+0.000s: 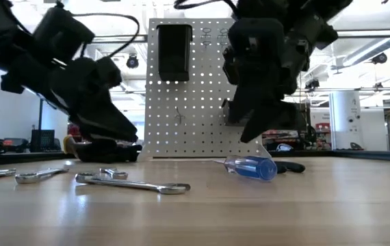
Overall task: Hang tools onto peg board
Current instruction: Hang the blue screwdriver on the peg board
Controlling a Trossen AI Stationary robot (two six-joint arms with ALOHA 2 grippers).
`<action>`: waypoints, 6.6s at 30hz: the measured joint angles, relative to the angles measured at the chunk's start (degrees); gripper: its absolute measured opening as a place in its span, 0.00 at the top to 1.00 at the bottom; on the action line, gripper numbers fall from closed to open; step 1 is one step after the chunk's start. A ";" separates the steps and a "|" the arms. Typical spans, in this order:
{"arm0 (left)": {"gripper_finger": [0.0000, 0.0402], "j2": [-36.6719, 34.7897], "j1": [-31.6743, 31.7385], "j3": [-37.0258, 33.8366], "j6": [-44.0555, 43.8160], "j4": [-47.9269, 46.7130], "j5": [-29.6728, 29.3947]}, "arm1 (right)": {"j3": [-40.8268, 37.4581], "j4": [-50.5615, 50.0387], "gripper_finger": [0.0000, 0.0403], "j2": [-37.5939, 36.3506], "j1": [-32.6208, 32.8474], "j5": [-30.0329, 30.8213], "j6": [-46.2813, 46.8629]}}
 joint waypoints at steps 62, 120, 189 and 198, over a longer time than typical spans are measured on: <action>0.62 7.20 -0.57 2.68 2.96 3.95 0.87 | 5.80 -12.80 0.83 8.02 2.58 4.50 -20.96; 0.62 7.25 -0.59 3.80 8.01 4.93 1.05 | 10.27 -24.43 0.55 8.65 4.13 9.93 -18.71; 0.62 8.21 0.22 22.38 16.93 -18.07 8.99 | 16.28 -21.01 0.87 8.11 1.07 12.06 -35.81; 0.62 12.29 0.46 27.71 18.03 -25.54 8.92 | 21.84 -24.22 0.87 9.20 1.53 11.57 -38.84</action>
